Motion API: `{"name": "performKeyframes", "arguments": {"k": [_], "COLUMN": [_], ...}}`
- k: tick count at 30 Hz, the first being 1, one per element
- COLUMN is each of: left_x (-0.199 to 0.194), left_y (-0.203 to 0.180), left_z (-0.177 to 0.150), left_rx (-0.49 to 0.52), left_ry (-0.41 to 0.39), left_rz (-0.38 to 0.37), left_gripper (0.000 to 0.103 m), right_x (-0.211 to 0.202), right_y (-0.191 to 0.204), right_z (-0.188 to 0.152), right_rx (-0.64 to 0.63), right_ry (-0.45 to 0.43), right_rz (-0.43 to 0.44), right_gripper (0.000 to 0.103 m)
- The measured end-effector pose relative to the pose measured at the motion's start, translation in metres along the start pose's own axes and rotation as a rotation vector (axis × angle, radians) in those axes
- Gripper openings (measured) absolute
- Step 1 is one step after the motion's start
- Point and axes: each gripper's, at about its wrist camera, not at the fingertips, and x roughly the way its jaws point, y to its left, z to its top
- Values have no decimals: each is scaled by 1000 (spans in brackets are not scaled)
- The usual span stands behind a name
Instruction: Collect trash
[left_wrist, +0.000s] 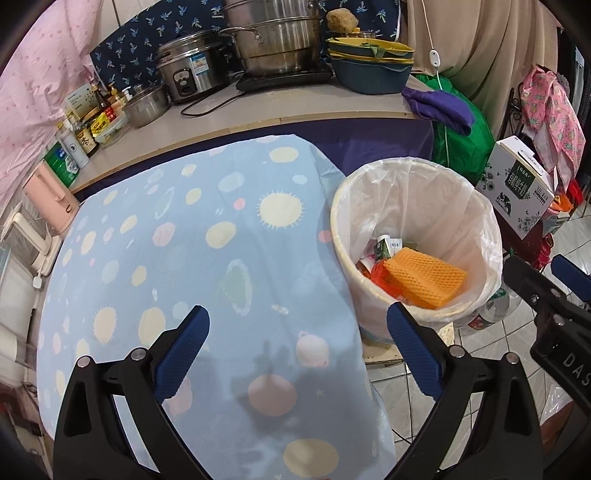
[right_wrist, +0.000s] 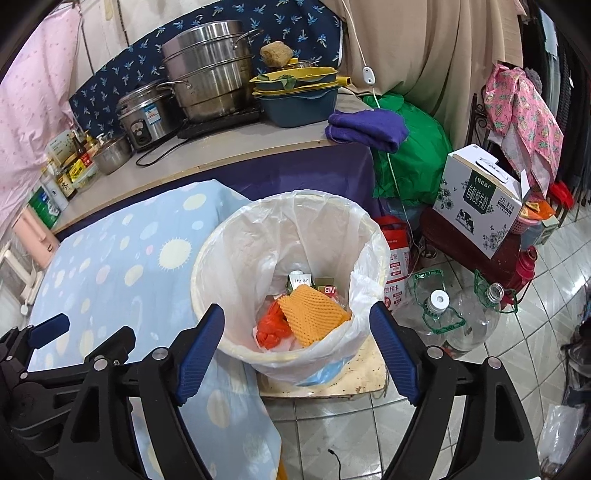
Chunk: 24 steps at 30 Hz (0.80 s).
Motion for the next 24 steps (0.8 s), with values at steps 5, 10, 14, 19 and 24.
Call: {"name": "performKeyframes", "arguments": {"k": [5,10,14,19,24], "left_x": [-5,-10,-13,-11,-10], "left_y": [8,11,10,9,8], "left_z": [-6,-7,-4,-1,0], "left_rx": [-22,-35,-39,-35,-37], "left_ry": [21,33,27,20,15], "left_rz": [3,-5,-4,-7,-7], "left_gripper": [93,93,93,92,92], "right_x": [-6,-12,-15,-14,-12], "right_y": [3,7,10,14,15], "right_z": [-2,-2,-1,3,4], "right_rx": [-28,-52,-61,-70,-74], "right_ry": [13,15,15,9,10], "right_rz": [-13,-23,-20,-25,-32], "right_gripper": [84,85,85,85,85]}}
